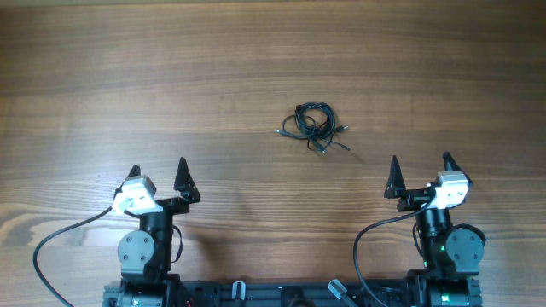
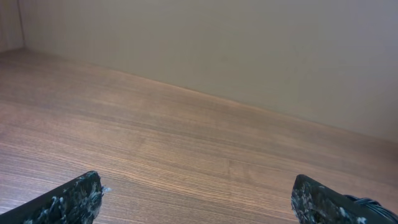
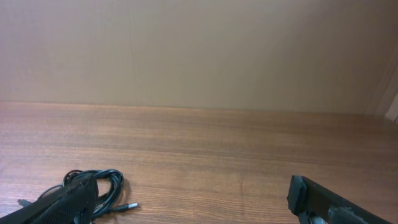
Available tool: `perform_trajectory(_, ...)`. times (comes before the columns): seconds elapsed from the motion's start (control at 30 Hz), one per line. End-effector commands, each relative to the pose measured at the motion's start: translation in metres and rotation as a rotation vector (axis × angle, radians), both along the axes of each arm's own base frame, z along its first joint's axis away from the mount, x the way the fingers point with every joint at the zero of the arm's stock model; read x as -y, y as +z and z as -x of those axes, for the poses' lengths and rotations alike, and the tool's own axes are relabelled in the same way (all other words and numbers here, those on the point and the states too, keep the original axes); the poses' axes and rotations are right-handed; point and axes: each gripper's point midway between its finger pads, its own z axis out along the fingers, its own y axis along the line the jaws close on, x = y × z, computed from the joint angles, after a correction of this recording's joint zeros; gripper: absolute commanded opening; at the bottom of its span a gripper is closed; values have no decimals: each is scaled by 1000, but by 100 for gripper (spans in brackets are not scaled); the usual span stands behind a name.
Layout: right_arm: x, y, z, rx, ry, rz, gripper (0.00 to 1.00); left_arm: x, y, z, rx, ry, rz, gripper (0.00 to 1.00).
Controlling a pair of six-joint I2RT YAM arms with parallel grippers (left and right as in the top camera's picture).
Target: Untangle cables
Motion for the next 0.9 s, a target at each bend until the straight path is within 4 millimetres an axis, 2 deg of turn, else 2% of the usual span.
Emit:
perform_trajectory(0.0, -4, -1, 0, 7, 19, 6, 100, 3, 0, 0, 0, -17, 10, 100)
perform_trajectory(0.57, -4, -1, 0, 5, 19, 5, 100, 6, 0, 0, 0, -30, 11, 100)
perform_trajectory(0.73, -4, -1, 0, 5, 19, 6, 100, 29, 2, 1, 10, -169, 20, 100)
perform_trajectory(0.8, -4, -1, 0, 5, 19, 6, 100, 40, 10, 2, 35, -232, 23, 100)
perform_trajectory(0.87, -4, -1, 0, 5, 19, 6, 100, 41, 23, 4, 60, -238, 21, 100)
